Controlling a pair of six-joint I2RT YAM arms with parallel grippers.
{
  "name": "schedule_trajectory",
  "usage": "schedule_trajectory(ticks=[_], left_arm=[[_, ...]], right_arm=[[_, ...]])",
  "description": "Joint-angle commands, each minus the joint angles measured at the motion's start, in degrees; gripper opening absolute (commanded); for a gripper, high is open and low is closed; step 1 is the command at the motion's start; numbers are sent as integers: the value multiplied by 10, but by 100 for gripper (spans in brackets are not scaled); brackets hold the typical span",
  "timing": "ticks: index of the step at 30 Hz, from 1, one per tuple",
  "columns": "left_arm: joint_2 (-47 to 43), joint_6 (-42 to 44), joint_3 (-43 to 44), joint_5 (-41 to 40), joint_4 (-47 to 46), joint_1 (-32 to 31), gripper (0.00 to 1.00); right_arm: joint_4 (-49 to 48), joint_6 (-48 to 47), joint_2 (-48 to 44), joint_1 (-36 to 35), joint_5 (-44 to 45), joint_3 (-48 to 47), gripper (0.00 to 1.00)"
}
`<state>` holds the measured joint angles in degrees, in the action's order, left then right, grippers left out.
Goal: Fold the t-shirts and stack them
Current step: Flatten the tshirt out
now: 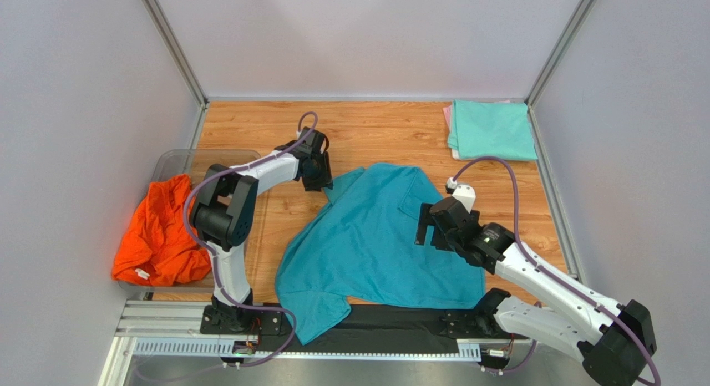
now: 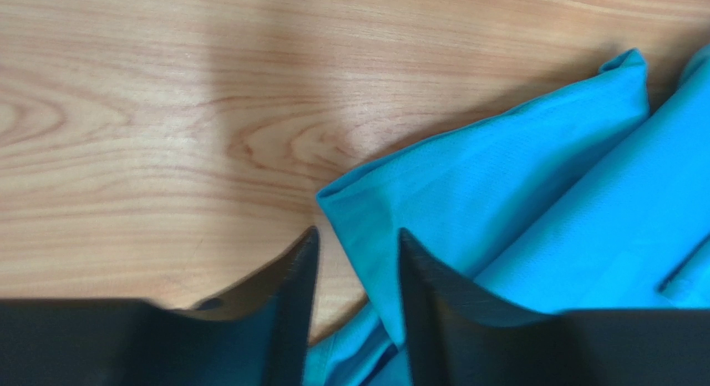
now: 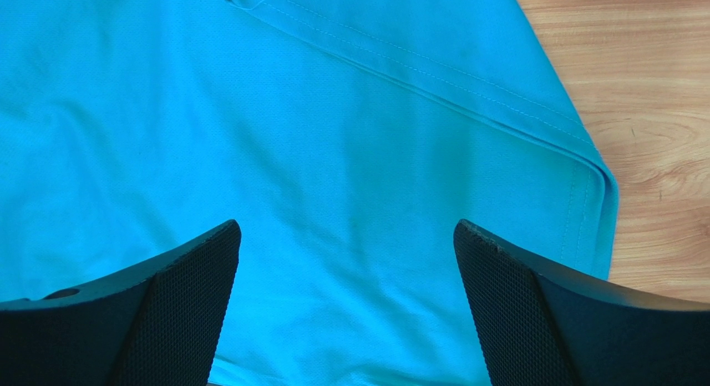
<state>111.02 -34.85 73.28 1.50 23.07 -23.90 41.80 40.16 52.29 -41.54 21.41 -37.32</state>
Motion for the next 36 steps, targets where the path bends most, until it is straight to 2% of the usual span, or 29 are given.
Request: schedule_trajectory(ticks=[1,4,5,6,8,13,24,31,36], left_arm=[[31,7,20,16,15,-5,29],[45,6,23,12,21,-7,27],[46,4,23,11,21,-8,21],[45,2,22,8,21,-8,9],[41,3,23,3,22,-8,0],[8,16,39,-41,37,-8,0],[-55,126,107,-146,53,9,0],[-22,224,188,-155,51,25,0],[-5,256,214,-163,51,34,0]], right_arm=[[-4,-9,1,2,26,4,100],[-6,-9,9,4,28,5,100],[-6,-9,11,3,28,6,100],[-8,-10,11,3,28,6,100],[-8,-12,12,4,29,7,100],[-12,-19,6,4,34,8,100],[-13,-26,2,9,36,15,100],[-15,-39,-6,16,41,16,100],[-38,-77,14,19,31,1,100]])
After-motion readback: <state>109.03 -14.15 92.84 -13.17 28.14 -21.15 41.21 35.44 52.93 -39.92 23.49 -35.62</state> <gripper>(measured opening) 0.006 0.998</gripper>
